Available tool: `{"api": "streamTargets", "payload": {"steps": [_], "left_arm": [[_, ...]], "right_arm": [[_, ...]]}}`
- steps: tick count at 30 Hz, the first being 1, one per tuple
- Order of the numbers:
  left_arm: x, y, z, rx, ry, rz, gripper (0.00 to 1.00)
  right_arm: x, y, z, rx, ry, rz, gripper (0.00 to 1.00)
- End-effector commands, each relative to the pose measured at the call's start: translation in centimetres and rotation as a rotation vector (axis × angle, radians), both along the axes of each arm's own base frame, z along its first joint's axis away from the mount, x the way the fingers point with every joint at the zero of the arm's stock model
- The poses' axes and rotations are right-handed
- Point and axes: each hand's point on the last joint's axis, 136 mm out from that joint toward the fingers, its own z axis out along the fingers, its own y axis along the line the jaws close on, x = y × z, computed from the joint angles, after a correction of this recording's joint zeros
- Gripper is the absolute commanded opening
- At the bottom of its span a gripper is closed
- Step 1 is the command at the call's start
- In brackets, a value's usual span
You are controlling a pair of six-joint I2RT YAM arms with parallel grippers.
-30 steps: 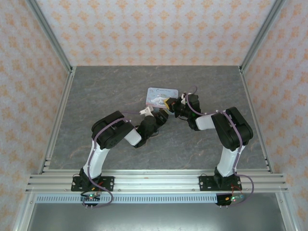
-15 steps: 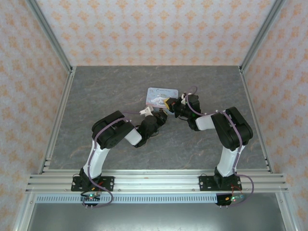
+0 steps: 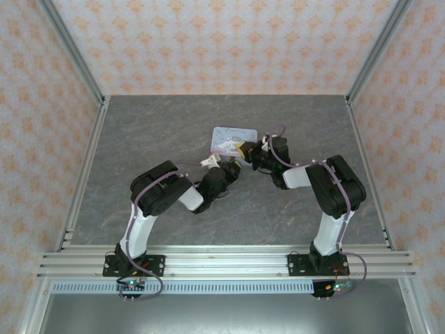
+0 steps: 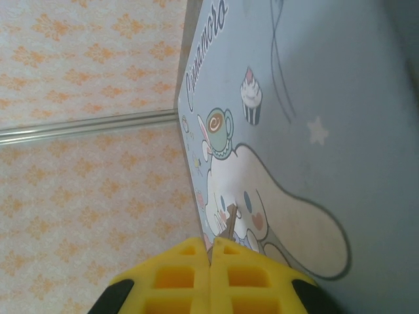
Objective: Unlock the padlock with the key
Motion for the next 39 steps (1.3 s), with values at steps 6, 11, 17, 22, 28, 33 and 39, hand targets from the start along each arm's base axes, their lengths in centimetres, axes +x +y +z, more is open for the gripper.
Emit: {"api": "streamTargets", "payload": {"steps": [6, 11, 17, 22, 28, 33, 39], "left_arm": [[-3.1, 3.1, -0.5, 0.071, 0.081, 0.013, 0.0], [-4.5, 3.6, 0.8, 0.078, 0.102, -0.024, 0.0], [-5.5, 3.8, 3.0, 0.077, 0.121, -0.095, 0.0], [-6.0, 3.6, 4.6, 0.07, 0.14, -0.168, 0.0], [-6.6, 3.2, 5.7, 0.021, 0.147, -0.217, 0.0], [-6.8, 2.4, 6.7, -0.058, 0.138, -0.255, 0.0], [-6.9, 2.2, 7.5, -0.151, 0.151, -0.278, 0.0]], "right_arm": [[-4.8, -1.4, 3.8, -0.017, -0.078, 0.043, 0.0], [-8.3, -2.4, 3.6, -0.047, -0.084, 0.062, 0.0], [-12.4, -2.8, 2.4, -0.098, -0.065, 0.093, 0.0], [-14.9, -2.2, 0.9, -0.11, -0.04, 0.115, 0.0], [-16.2, -1.8, -0.2, -0.095, -0.02, 0.085, 0.0], [-16.1, -1.2, 0.5, -0.074, -0.035, 0.061, 0.0], [-15.9, -1.3, 0.6, -0.075, -0.038, 0.046, 0.0]]}}
